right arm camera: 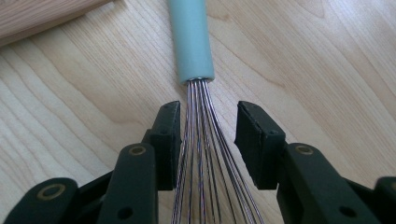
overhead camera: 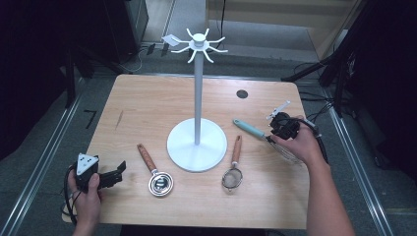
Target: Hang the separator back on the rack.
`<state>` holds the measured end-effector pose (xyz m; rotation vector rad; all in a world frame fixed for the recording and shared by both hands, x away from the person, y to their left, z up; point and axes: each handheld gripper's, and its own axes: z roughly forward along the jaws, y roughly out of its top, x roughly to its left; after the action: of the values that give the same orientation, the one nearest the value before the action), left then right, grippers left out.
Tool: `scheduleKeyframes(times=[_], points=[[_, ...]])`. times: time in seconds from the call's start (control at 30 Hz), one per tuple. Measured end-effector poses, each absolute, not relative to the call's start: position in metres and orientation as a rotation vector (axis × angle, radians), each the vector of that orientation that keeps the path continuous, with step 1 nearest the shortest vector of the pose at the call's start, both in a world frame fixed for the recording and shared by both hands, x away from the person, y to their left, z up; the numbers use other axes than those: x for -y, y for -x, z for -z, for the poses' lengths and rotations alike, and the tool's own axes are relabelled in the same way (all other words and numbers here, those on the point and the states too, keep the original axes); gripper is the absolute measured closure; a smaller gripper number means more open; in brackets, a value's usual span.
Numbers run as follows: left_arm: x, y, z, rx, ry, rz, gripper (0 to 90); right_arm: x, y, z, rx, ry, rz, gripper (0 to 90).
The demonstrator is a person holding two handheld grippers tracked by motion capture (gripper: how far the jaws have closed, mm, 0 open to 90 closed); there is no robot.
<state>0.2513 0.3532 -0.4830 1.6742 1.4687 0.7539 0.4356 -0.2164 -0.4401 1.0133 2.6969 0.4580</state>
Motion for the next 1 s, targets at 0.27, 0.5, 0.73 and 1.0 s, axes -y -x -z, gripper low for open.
scheduleKeyframes(times=[0.27,0.5,0.73,1.0], points=[[-0.354,-0.251,0.483,-1.468,-1.674,-0.753,0.0,0.200,-0.444,0.443,-2.713,-0.973,-0.414,62.0],[-0.354,-0.251,0.483,-1.468,-1.673,-0.751,0.0,0.184,-0.454,0.446,-2.740,-0.937,-0.358,62.9],[-0.354,-0.251,0.483,-1.467,-1.671,-0.748,0.0,0.179,-0.461,0.453,-2.757,-0.962,-0.325,64.5],[-0.354,-0.251,0.483,-1.468,-1.671,-0.749,0.0,0.178,-0.466,0.464,-2.791,-0.975,-0.292,69.2]])
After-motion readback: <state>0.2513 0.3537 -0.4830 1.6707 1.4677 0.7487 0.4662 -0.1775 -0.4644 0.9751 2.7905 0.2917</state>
